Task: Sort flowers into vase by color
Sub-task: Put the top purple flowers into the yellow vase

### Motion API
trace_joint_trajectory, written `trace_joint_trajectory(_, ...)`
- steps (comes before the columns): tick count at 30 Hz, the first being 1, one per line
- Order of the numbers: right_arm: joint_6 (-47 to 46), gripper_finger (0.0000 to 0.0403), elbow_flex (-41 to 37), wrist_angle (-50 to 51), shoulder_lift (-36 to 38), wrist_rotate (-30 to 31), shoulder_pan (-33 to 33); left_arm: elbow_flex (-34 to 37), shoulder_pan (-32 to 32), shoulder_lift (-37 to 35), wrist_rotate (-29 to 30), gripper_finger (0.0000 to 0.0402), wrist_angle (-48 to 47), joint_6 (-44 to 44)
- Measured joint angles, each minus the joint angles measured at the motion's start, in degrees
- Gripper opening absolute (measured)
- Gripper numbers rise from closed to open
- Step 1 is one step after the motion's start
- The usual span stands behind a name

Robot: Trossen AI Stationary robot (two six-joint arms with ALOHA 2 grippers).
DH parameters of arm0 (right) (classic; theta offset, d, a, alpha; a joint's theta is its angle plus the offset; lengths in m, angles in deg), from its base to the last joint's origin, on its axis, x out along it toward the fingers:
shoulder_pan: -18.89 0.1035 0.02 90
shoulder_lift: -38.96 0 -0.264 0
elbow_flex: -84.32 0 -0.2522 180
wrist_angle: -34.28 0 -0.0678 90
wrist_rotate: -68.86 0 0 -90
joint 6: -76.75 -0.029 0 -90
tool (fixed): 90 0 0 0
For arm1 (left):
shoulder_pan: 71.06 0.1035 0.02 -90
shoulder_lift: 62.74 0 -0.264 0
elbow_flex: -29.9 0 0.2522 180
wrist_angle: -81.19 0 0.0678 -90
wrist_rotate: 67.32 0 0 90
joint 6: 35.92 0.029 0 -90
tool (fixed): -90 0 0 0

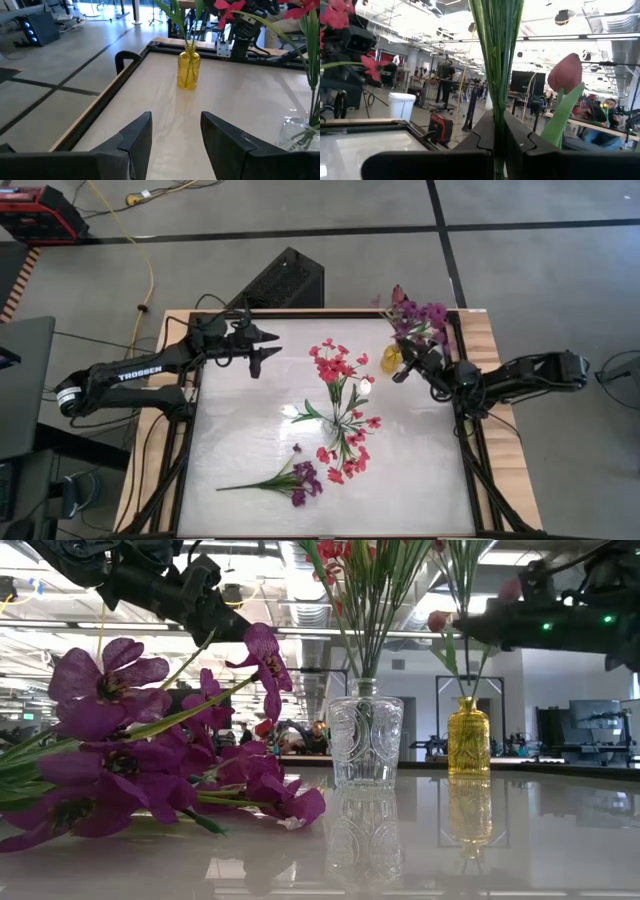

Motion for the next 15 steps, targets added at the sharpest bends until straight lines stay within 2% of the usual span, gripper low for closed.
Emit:
trace_joint_trajectory(9, -2.23, 0.0041, 2.60, -1.86, -9.65, 0.05, -1.94, 0.00, -0.02, 0.00, 0.06, 0.0158, -0.25, 0.01)
trace_joint_trajectory(15, -2.51, 0.0041, 3.45, -2.73, -12.41, 2.17, -1.89, 0.00, -0.02, 0.00, 0.11, 0.0158, -1.02, 0.01)
